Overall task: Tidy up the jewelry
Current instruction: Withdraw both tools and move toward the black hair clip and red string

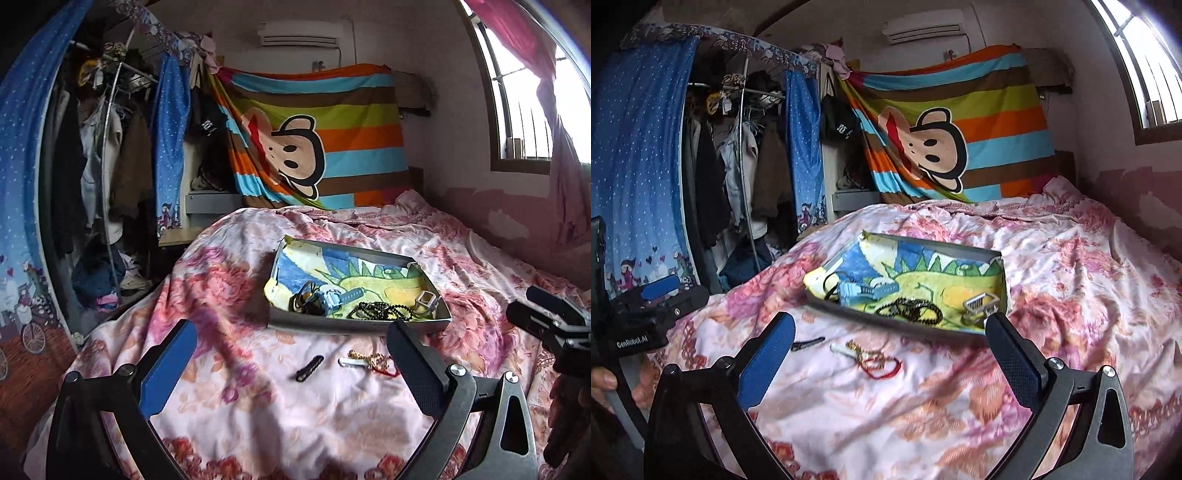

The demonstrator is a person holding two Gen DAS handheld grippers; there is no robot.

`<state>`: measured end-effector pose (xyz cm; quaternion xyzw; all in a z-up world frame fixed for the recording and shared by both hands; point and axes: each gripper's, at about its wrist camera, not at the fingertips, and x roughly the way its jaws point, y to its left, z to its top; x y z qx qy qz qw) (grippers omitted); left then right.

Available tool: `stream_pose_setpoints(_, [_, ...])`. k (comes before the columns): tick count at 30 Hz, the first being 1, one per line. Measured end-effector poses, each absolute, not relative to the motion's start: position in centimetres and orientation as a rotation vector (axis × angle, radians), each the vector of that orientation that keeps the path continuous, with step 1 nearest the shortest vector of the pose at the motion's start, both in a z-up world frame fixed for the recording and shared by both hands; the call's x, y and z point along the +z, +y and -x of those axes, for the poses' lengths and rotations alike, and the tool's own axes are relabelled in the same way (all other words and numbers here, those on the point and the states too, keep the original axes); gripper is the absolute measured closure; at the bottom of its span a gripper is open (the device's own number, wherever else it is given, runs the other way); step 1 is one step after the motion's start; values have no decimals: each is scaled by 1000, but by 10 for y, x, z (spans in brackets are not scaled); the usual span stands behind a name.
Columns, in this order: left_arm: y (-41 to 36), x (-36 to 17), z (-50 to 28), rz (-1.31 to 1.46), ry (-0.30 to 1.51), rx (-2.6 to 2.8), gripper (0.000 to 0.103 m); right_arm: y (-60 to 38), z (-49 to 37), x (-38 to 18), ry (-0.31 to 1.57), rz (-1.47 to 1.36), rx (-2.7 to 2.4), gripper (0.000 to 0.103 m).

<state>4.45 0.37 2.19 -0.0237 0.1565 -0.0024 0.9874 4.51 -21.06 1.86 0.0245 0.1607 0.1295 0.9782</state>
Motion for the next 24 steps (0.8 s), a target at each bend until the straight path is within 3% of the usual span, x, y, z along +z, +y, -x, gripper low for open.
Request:
stream_pose_setpoints(17, [6, 6, -29, 47, 375, 16, 0, -208, -40, 0, 388, -40, 252, 2])
stream_pose_setpoints(24, [2, -4, -38, 8, 440, 25, 0, -198, -63, -25, 561, 15, 237, 2])
